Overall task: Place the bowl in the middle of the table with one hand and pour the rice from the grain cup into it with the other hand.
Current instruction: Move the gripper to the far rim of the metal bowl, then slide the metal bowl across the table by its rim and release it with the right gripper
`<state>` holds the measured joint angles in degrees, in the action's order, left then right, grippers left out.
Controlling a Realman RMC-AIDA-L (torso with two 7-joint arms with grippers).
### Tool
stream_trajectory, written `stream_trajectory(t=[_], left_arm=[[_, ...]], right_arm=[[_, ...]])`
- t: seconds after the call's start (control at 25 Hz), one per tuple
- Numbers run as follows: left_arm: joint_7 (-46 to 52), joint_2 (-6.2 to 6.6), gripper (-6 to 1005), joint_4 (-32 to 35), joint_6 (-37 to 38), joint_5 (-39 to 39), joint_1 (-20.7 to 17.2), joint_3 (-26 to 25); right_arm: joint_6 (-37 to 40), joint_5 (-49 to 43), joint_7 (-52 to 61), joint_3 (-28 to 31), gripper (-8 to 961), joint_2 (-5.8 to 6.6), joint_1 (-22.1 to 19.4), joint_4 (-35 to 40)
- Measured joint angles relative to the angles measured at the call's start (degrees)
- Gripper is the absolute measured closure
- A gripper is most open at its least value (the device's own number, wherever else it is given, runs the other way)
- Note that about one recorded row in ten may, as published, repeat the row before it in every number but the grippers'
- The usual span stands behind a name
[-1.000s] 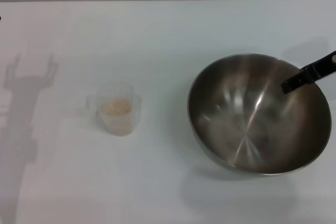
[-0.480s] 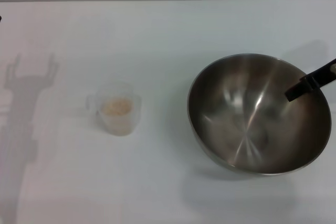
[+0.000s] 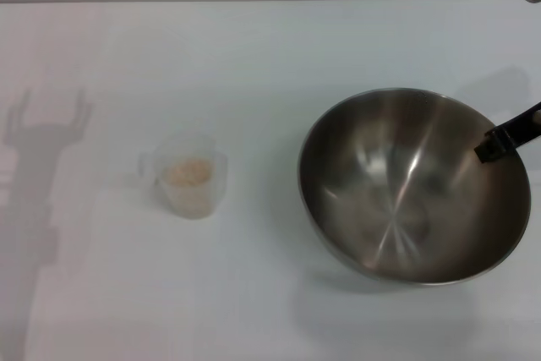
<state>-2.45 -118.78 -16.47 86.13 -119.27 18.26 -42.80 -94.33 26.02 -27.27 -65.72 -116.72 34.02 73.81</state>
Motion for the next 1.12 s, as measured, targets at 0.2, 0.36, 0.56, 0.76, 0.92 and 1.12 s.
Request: stream_trajectory(t=[0.2,0.36,0.56,0.76,0.92,1.12], left_arm=[[0.0,-0.02,208,0.0,0.1,0.0,-0.1,0.0],[0.0,-0.03,208,0.0,0.1,0.0,-0.1,0.0],[0.0,-0.05,209,-0.1,0.1,0.0,-0.2,0.0],[0.1,-0.05,209,-0.2,0.1,-0.1,-0.2,0.0],[0.1,-0.05,209,-0.2,0.1,-0.1,-0.2,0.1],[0.1,-0.05,210,-0.2,0.1,-0.1,-0.2,0.2]], right_arm=[[0.5,0.1,0.0,1.2,852,-0.02,0.0,1.2],[0.9,0.4,-0.1,3.1,930,-0.29,0.0,2.6],[1.6,1.7,-1.3,6.0,927,-1.11,0.0,5.9],[2.2,5.3,-3.9,6.8,921,-2.01,-0.2,7.9],[2.5,9.4,-5.3,6.6,921,-2.10,-0.2,7.6],[4.3,10.8,-6.8,5.8,922,-2.16,0.8,3.4]])
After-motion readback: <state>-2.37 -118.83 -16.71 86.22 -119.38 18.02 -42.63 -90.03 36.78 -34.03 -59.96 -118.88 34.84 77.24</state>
